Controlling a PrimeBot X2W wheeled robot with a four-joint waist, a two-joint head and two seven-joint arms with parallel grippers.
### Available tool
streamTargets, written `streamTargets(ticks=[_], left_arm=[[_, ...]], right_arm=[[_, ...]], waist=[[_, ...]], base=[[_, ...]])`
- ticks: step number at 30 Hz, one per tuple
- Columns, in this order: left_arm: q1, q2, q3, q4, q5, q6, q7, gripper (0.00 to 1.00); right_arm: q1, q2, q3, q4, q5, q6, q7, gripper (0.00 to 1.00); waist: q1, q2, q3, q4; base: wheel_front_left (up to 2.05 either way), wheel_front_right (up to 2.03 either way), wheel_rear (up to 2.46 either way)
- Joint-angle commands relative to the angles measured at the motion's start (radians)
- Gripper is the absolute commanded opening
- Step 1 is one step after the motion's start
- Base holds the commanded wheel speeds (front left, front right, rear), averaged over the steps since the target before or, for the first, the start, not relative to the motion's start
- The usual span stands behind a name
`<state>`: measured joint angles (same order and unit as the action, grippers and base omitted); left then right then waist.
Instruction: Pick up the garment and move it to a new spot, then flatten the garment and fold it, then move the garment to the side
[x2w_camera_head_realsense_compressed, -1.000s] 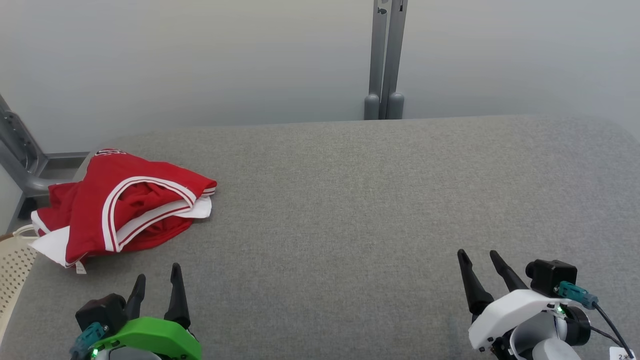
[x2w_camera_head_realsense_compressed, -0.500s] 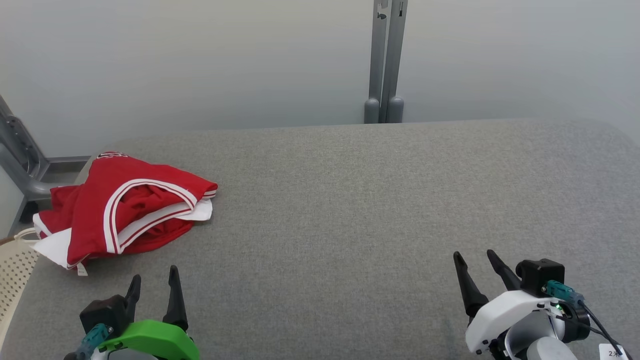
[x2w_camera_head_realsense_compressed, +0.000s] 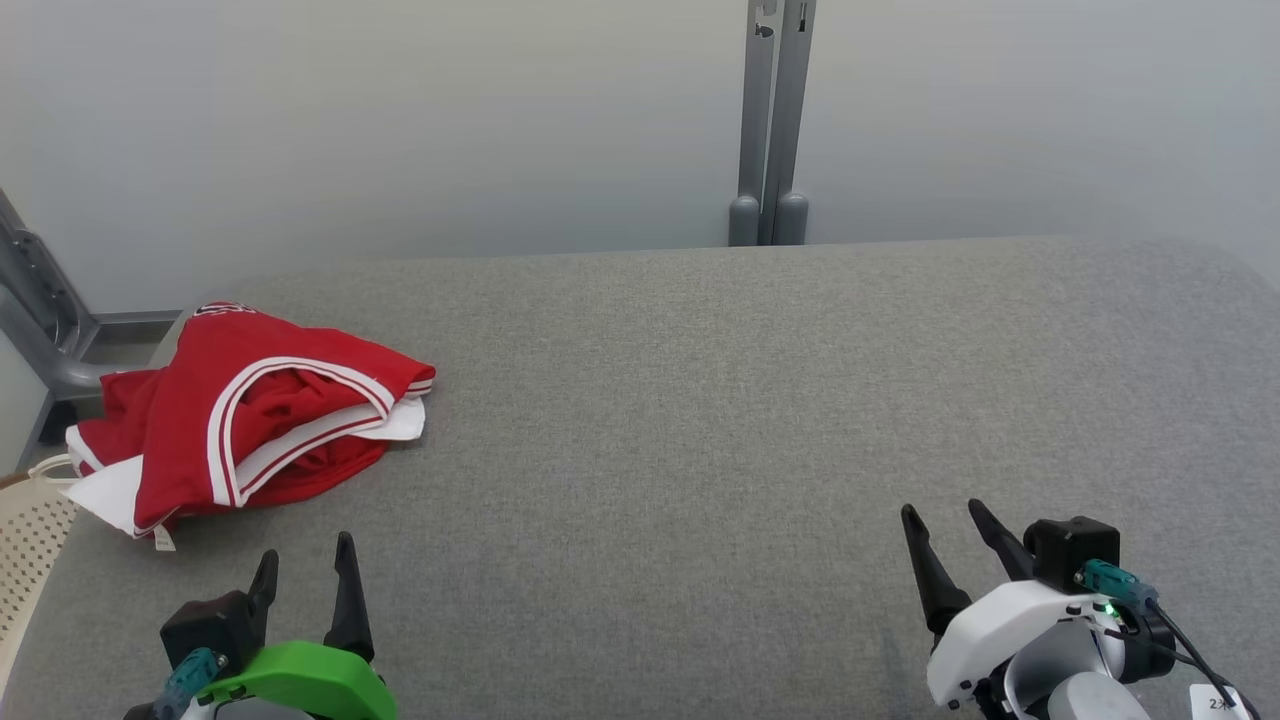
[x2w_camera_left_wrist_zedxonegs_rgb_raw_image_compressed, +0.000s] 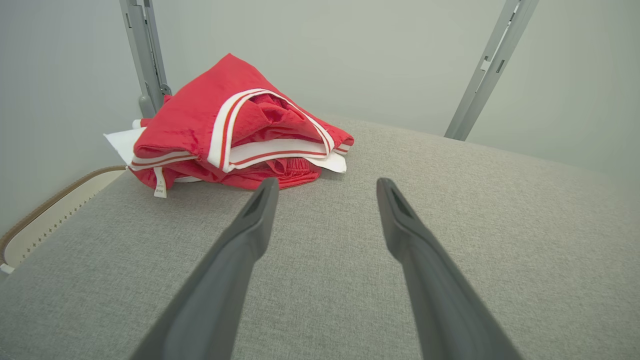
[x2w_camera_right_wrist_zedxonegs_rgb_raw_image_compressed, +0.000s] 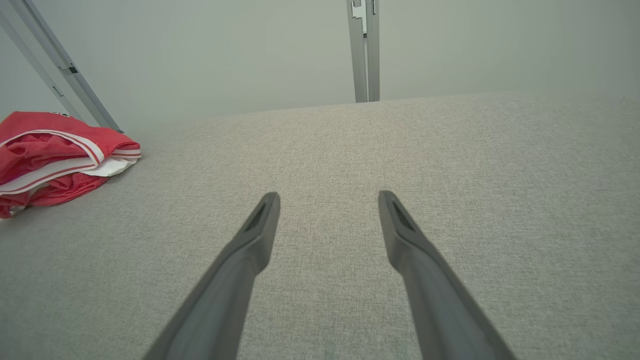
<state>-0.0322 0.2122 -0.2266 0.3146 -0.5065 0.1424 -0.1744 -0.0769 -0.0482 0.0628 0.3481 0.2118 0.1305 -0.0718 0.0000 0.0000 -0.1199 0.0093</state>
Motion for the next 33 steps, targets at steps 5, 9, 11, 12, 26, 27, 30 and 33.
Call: streamTargets(ticks=[5,9,11,12,26,27,30,33], left_arm=[[-0.002,0.010,-0.004,-0.003,-0.005,0.008,-0.001,1.00],[-0.004,0.012,-0.008,-0.004,-0.005,0.008,0.002,1.00],[-0.005,0.013,-0.008,-0.004,-0.008,0.009,0.002,1.00],[-0.006,0.014,-0.009,-0.004,-0.008,0.009,0.003,1.00],[-0.007,0.026,-0.018,-0.014,-0.006,0.017,0.014,1.00],[-0.005,0.029,-0.019,-0.016,-0.005,0.018,0.017,1.00],[0.001,0.038,-0.017,-0.025,-0.005,0.024,0.022,1.00],[0.007,0.046,-0.016,-0.033,-0.004,0.030,0.030,1.00]], right_arm=[[-0.012,-0.004,0.002,0.002,0.006,0.000,-0.008,1.00],[-0.010,-0.004,-0.002,0.003,0.006,0.000,-0.011,1.00],[-0.008,-0.004,-0.003,0.003,0.007,0.000,-0.010,1.00],[-0.006,-0.004,-0.004,0.002,0.008,0.000,-0.011,1.00],[-0.004,-0.003,0.000,-0.005,0.021,0.000,-0.042,1.00],[-0.005,-0.004,0.003,-0.003,0.023,0.000,-0.045,1.00],[-0.010,-0.004,0.013,-0.002,0.030,0.000,-0.051,1.00],[-0.017,-0.004,0.016,0.001,0.020,0.000,-0.064,1.00]], waist=[[0.0000,0.0000,0.000,0.002],[0.0000,0.0000,0.002,0.008],[0.0000,0.0000,0.004,0.014],[0.0000,0.0000,0.004,0.020],[0.0000,0.0000,0.007,0.166],[0.0000,0.0000,0.007,0.179],[0.0000,0.0000,0.006,0.217],[0.0000,0.0000,0.005,0.252]], base=[[0.00,0.00,0.00],[0.00,0.00,0.00],[0.00,0.00,0.00],[0.00,0.00,0.00],[0.00,0.00,0.00],[0.00,0.00,0.00],[0.00,0.00,0.00],[0.00,0.00,0.00]])
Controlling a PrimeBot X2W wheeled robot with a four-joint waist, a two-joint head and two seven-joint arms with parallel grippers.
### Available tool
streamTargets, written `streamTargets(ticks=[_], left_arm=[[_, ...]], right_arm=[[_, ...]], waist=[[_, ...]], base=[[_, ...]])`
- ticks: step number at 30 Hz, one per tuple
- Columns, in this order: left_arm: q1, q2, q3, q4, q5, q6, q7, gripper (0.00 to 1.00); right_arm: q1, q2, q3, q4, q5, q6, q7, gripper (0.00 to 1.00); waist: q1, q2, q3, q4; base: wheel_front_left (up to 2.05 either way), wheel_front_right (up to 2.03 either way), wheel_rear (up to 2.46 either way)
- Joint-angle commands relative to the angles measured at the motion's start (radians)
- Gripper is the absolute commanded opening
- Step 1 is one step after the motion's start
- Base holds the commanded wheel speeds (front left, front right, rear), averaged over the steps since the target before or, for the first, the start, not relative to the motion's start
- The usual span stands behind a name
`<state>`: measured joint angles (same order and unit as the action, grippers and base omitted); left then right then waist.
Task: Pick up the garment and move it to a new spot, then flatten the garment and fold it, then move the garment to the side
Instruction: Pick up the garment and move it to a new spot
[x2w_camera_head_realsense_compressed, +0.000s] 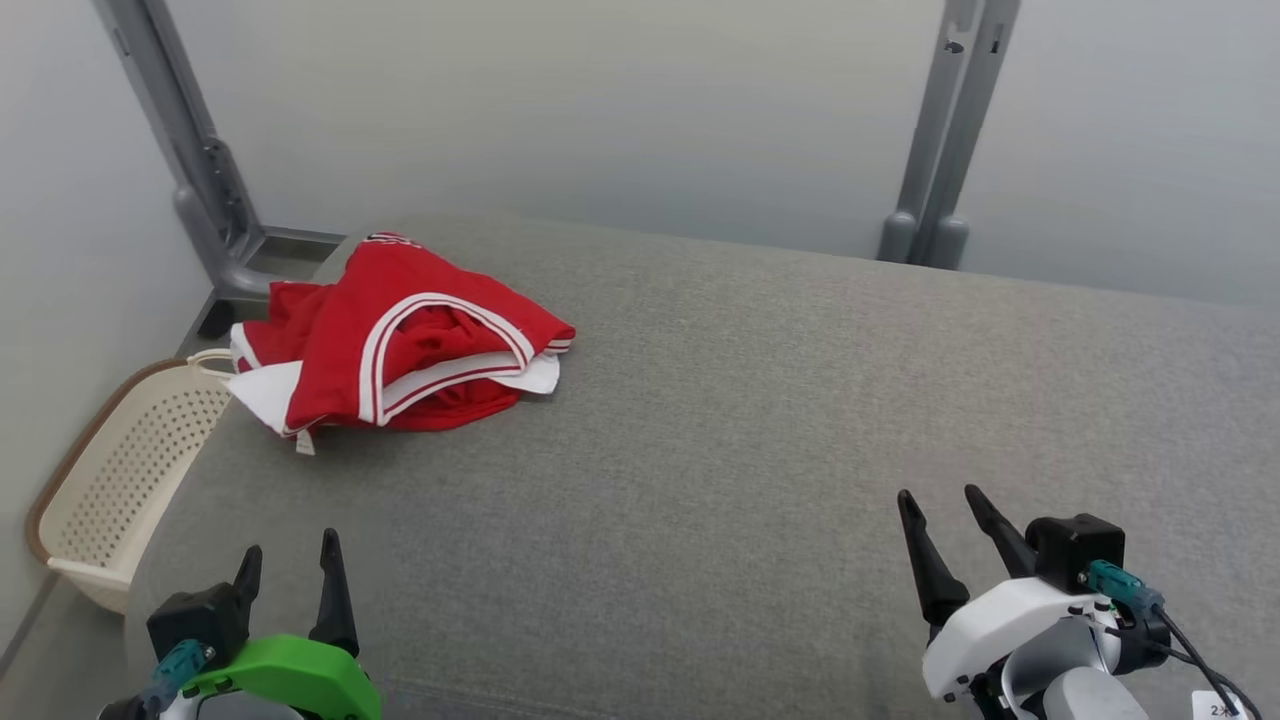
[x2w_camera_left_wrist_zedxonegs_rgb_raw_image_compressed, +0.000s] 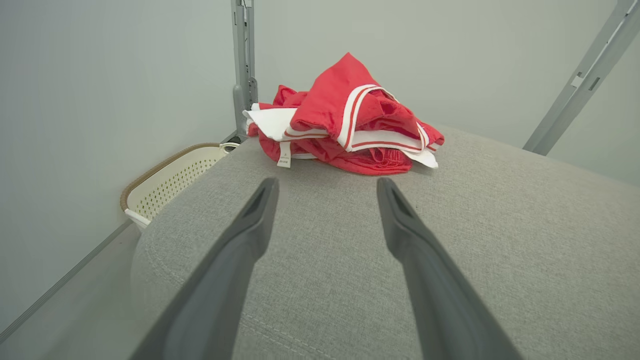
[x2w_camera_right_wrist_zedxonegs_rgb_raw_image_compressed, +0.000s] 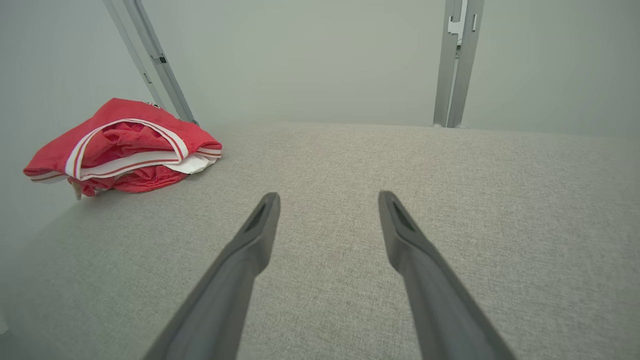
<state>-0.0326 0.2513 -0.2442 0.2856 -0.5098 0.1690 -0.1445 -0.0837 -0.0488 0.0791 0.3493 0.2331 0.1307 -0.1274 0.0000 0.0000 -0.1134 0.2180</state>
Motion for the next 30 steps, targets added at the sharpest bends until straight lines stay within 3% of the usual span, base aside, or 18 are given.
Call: streamTargets(ticks=[1,15,25,30], left_arm=[[0.009,0.010,0.002,-0.007,0.000,0.005,0.001,1.00],[0.028,0.042,-0.001,-0.030,-0.002,0.015,0.023,1.00],[0.032,0.052,-0.005,-0.037,-0.007,0.021,0.032,1.00],[-0.014,0.052,-0.022,-0.022,-0.009,0.000,0.054,1.00]], right_arm=[[-0.009,-0.003,-0.005,0.002,-0.008,0.000,-0.010,1.00],[0.002,-0.003,-0.010,0.025,-0.014,0.000,-0.023,1.00],[0.003,-0.003,-0.013,0.039,-0.036,0.000,-0.025,1.00],[0.002,-0.003,-0.001,0.034,-0.035,0.000,-0.018,1.00]], waist=[[0.0000,0.0000,-0.003,0.054],[0.0000,0.0000,-0.015,0.171],[0.0000,0.0000,-0.019,0.190],[0.0000,0.0000,-0.017,0.175]], base=[[0.00,0.00,0.00],[0.00,0.00,0.00],[0.00,0.00,0.00],[0.00,0.00,0.00]])
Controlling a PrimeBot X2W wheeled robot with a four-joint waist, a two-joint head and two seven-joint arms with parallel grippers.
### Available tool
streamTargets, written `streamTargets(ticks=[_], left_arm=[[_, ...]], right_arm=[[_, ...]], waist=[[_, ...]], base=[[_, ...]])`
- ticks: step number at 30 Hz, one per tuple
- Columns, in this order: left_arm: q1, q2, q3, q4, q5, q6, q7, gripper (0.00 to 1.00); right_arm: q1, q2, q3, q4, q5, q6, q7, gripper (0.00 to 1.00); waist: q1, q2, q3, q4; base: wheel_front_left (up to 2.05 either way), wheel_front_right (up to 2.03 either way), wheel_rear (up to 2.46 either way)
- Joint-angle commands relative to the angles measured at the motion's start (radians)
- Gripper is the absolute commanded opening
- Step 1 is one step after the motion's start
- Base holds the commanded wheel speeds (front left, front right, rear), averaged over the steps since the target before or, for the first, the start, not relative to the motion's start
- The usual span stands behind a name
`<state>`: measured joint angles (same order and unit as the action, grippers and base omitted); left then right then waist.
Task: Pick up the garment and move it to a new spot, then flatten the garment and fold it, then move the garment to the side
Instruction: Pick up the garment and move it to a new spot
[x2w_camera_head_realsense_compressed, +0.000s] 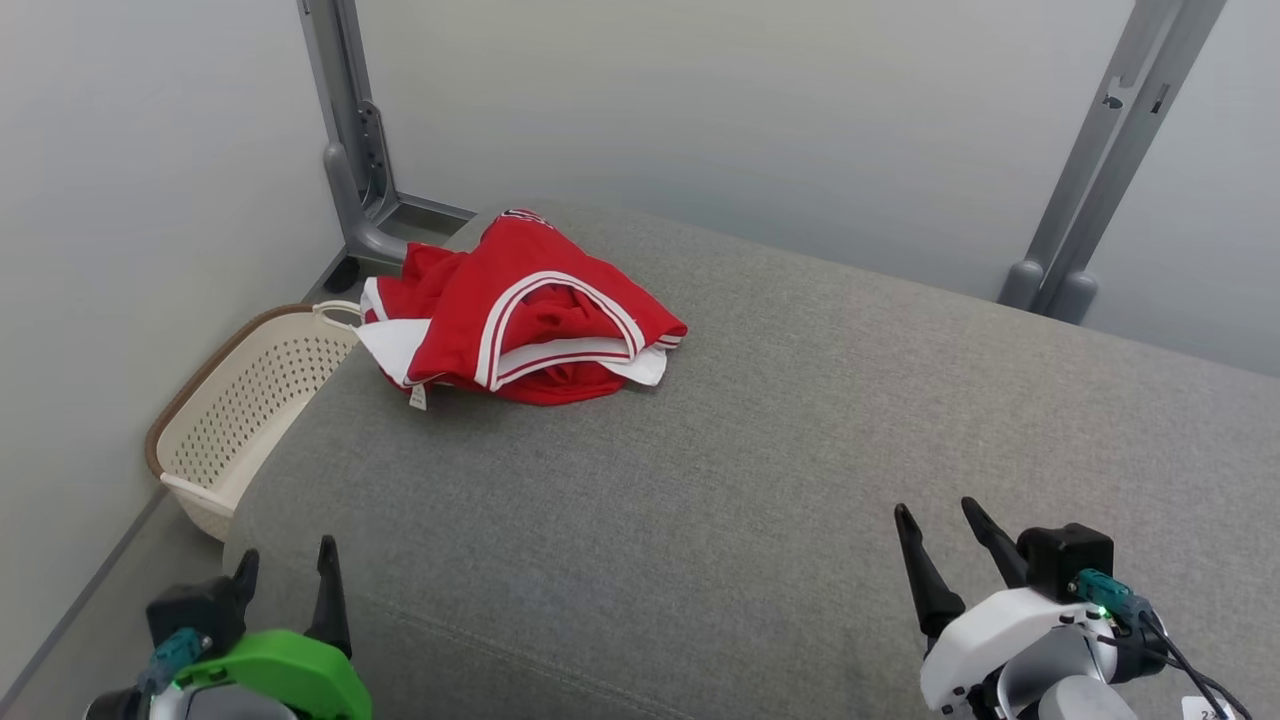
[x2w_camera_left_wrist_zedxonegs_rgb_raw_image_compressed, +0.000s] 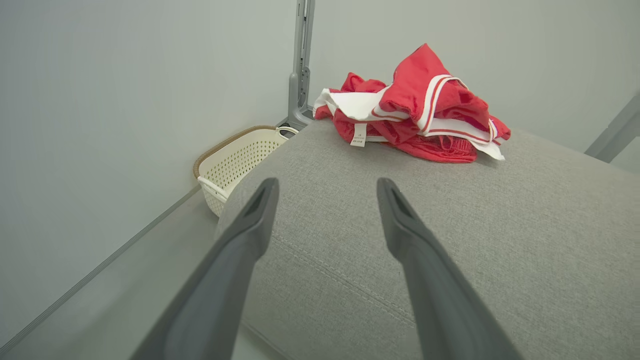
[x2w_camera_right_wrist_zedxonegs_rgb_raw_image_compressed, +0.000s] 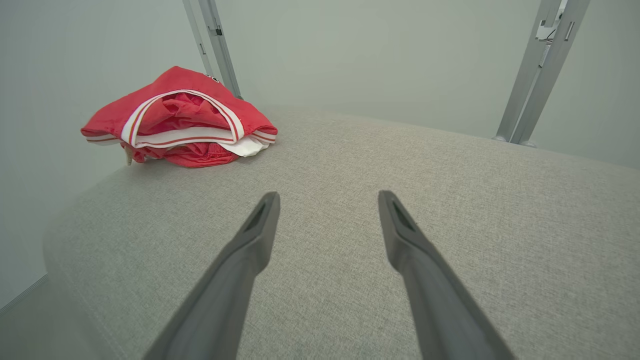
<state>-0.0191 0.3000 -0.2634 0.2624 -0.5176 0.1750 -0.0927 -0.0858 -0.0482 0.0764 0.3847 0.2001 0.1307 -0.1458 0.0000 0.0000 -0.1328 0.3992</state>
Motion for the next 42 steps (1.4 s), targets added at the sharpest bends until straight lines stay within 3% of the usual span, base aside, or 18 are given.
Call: streamTargets(ticks=[1,9,14,23,32,42], left_arm=[[-0.046,0.002,-0.011,0.011,0.002,-0.012,0.012,1.00],[-0.262,-0.029,-0.076,0.152,0.012,-0.059,0.132,1.00],[-0.451,-0.061,-0.066,0.260,-0.011,-0.045,0.224,1.00],[-0.755,-0.031,-0.088,0.428,0.021,-0.072,0.349,1.00],[-0.900,-0.014,-0.106,0.564,0.039,-0.073,0.403,1.00],[-0.984,0.026,-0.062,0.677,-0.006,-0.058,0.438,1.00]], right_arm=[[0.003,-0.004,0.004,-0.004,-0.003,0.000,0.004,1.00],[-0.009,-0.004,0.015,-0.039,-0.026,0.000,0.043,1.00],[-0.017,-0.004,0.013,-0.093,-0.061,0.000,0.082,1.00],[-0.070,-0.004,0.031,-0.193,-0.132,0.000,0.135,1.00],[-0.108,-0.004,0.059,-0.259,-0.173,0.000,0.146,1.00],[-0.110,-0.004,0.079,-0.296,-0.189,0.000,0.168,1.00]], waist=[[0.0000,0.0000,0.006,-0.011],[0.0000,0.0000,0.055,-0.059],[0.0000,0.0000,0.119,-0.093],[0.0000,0.0000,0.283,-0.157],[0.0000,0.0000,0.393,-0.217],[0.0000,0.0000,0.468,-0.265]], base=[[0.00,0.00,0.00],[0.00,0.00,0.00],[0.00,0.00,0.00],[0.00,0.00,0.00],[0.00,0.00,0.00],[0.00,0.00,0.00]])
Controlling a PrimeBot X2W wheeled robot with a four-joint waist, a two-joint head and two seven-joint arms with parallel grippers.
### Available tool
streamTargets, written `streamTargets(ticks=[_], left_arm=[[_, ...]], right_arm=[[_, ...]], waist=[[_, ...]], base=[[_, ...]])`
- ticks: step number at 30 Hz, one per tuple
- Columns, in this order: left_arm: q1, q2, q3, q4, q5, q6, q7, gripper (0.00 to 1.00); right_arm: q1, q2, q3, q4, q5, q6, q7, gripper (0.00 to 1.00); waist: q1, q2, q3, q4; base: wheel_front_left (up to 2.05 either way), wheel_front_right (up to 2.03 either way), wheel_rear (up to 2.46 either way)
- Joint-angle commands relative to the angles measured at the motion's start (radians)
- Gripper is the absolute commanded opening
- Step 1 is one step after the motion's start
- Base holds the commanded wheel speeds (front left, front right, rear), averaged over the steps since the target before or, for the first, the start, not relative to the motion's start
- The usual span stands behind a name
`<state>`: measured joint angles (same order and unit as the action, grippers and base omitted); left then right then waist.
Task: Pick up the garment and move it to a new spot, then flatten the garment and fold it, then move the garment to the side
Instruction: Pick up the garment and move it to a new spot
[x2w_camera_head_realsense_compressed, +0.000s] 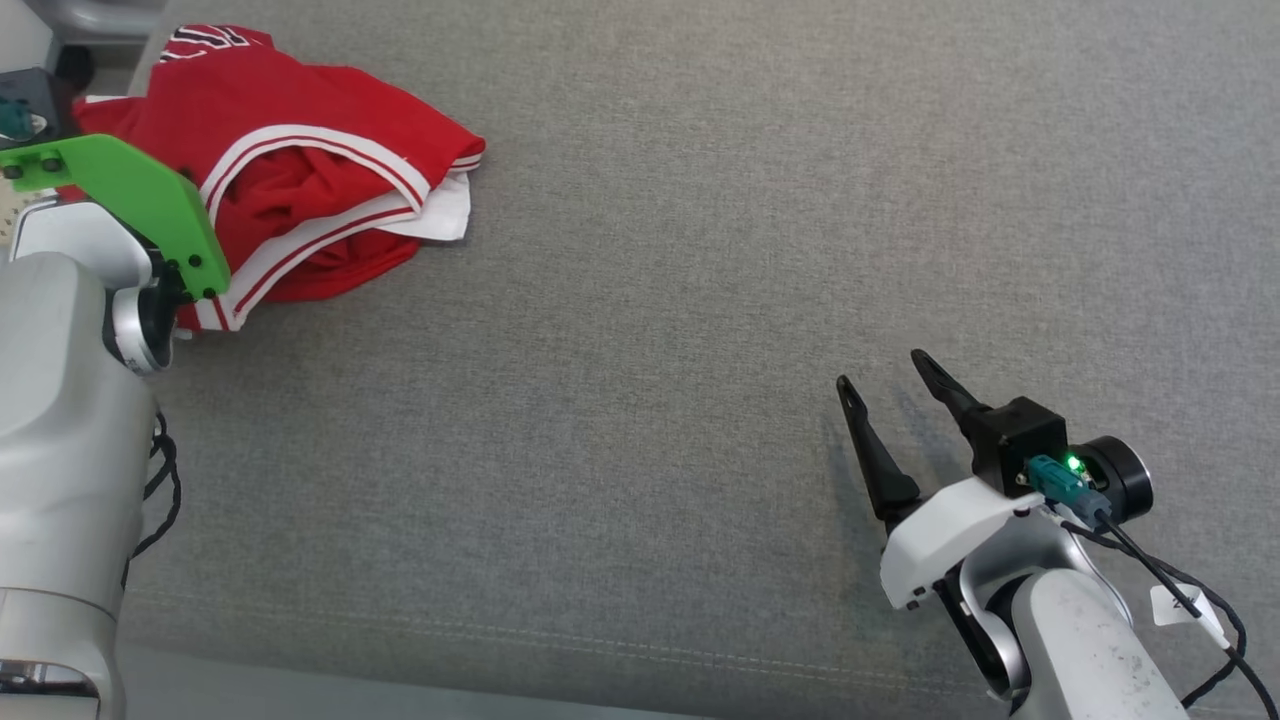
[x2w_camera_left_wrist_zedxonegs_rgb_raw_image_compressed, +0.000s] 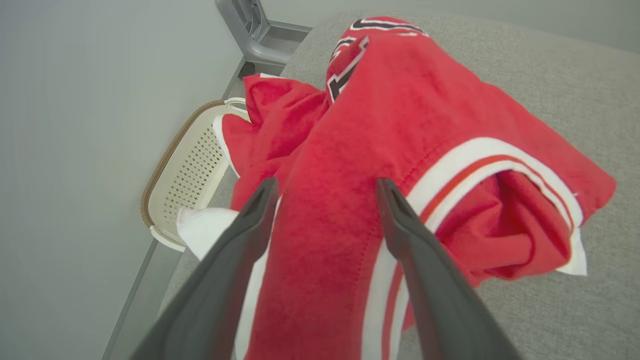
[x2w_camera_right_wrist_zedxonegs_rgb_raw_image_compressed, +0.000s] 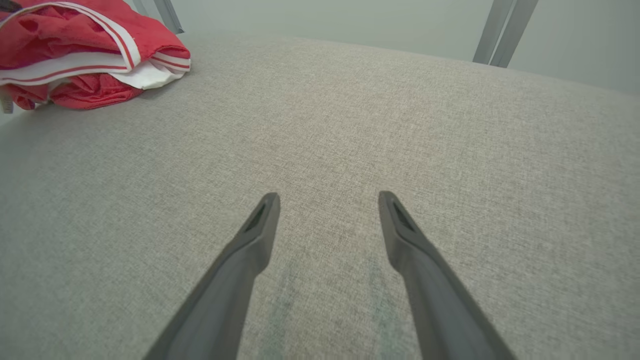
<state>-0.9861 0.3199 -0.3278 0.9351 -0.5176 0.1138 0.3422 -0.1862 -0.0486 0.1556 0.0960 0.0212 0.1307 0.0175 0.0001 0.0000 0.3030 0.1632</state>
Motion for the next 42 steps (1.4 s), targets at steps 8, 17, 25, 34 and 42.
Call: streamTargets(ticks=[8,17,25,34,42], left_arm=[[-0.019,0.010,-0.007,0.039,-0.010,0.003,0.016,0.00],[-0.012,-0.005,-0.028,0.036,0.007,-0.008,-0.056,0.00],[-0.061,-0.032,-0.071,-0.028,0.040,-0.035,-0.144,0.00],[-0.109,-0.124,-0.121,-0.137,0.039,-0.097,-0.231,0.00],[-0.137,-0.204,-0.135,-0.197,-0.002,-0.159,-0.277,0.00]], right_arm=[[-0.001,-0.003,-0.011,-0.007,-0.012,0.000,0.004,1.00],[0.014,-0.003,-0.002,0.029,0.015,0.000,-0.013,1.00],[0.055,-0.003,-0.007,0.076,0.054,0.000,-0.038,1.00],[0.098,-0.003,-0.014,0.096,0.081,0.000,-0.049,1.00],[0.094,-0.003,-0.012,0.111,0.100,0.000,-0.065,1.00]], waist=[[-0.0001,0.0000,0.036,-0.030],[-0.0001,0.0000,-0.045,-0.029],[-0.0001,0.0000,-0.174,-0.067],[-0.0001,0.0000,-0.259,-0.174],[-0.0001,0.0000,-0.277,-0.293]], base=[[0.00,0.00,0.00],[0.00,0.00,0.00],[0.00,0.00,0.00],[0.00,0.00,0.00],[0.00,0.00,0.00]])
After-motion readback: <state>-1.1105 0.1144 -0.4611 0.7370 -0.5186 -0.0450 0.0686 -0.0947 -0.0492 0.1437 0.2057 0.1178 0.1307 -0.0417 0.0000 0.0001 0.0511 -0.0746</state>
